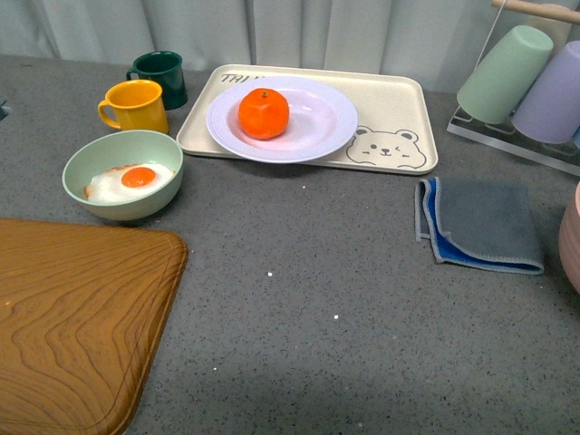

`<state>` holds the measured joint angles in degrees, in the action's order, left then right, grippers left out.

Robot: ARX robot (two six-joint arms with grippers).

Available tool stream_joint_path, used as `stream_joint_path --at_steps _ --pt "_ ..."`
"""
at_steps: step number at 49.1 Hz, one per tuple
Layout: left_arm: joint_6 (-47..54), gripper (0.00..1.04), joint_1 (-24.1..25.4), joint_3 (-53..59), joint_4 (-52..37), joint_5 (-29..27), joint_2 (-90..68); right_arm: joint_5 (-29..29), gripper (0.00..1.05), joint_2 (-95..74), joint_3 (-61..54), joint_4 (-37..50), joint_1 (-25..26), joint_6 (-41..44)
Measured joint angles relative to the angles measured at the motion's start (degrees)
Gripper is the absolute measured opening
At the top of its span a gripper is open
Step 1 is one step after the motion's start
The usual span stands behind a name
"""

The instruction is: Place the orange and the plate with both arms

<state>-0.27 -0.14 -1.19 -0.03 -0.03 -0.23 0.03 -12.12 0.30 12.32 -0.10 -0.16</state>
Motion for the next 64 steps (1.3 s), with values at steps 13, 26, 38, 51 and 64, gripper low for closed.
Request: stream_joint_path --at_steps 13,26,38,51,64 --pt "0.0 0.98 0.0 0.0 0.0 0.0 0.0 -0.1 0.01 9.1 0.0 -11.2 0.0 0.0" --pt "0.0 0.98 0.0 0.0 0.0 0.0 0.0 -0.1 0.3 11.8 0.0 -12.2 0.0 0.1" --pt "0.0 0.98 0.0 0.0 0.0 0.0 0.0 -0.1 0.77 11.9 0.0 -12.2 0.0 0.1" --pt "0.0 0.98 0.0 0.0 0.0 0.0 0.0 -0.1 0.95 11.9 0.0 -12.2 0.0 0.1" --pt "0.0 0.98 0.0 0.0 0.0 0.0 0.0 -0.1 0.95 11.9 0.0 -12.2 0.0 0.1"
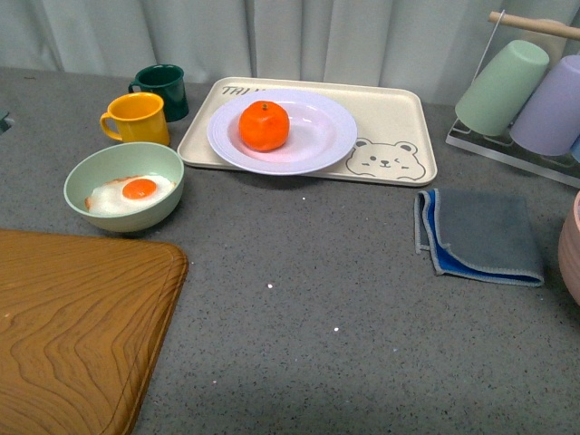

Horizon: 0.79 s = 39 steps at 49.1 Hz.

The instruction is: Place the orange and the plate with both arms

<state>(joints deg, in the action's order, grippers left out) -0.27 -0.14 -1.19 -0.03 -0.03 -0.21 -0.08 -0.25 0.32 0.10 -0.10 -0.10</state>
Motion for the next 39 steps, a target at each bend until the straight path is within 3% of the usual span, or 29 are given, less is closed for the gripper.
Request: stream_joint_path --at_steps 39 --pt "0.0 0.98 0.0 0.0 0.0 0.0 0.0 0.0 0.95 0.0 0.0 0.0 0.0 0.0"
